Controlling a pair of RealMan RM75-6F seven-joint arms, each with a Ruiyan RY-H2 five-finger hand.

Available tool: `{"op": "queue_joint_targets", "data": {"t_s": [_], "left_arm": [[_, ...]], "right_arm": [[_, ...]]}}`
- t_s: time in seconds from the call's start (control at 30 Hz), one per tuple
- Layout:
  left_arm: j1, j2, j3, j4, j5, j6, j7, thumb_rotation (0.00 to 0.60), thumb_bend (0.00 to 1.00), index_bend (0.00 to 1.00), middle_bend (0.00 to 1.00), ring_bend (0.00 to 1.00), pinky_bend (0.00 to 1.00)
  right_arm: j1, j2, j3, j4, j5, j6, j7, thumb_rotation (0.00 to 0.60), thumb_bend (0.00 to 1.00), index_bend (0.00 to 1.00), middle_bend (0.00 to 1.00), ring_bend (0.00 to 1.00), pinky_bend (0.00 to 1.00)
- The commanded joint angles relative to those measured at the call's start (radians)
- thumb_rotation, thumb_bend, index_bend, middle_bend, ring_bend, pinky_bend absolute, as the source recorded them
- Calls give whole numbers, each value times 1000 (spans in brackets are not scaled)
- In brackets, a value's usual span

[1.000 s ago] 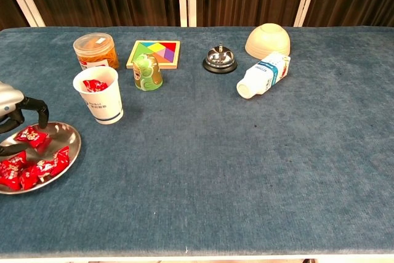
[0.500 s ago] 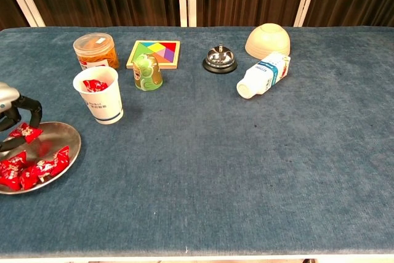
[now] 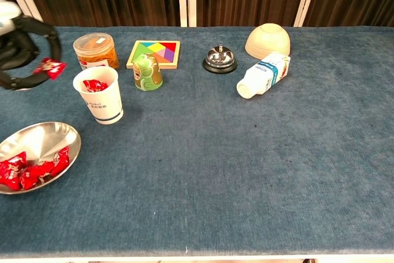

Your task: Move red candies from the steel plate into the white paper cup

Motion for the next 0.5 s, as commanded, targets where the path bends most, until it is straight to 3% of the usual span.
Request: {"op": "queue_joint_targets", "data": {"t_s": [0.03, 0.27, 0.5], "left_arm": [[-58, -33, -47, -12, -51, -73, 31, 600, 342, 553, 846, 786, 832], [-135, -75, -97, 3, -180, -178, 116, 600, 325, 531, 845, 784, 832], [-157, -84, -96, 7, -256, -192, 186, 600, 317, 513, 846, 784, 832]], "right_arm": [[-1, -1, 0, 4, 1, 1, 4, 600, 196, 9, 165, 108, 181], [-7, -6, -2, 21, 7, 2, 22, 600, 196, 9, 165, 108, 181], [-9, -11, -3, 39, 11, 2, 41, 600, 196, 9, 165, 108, 181]]}}
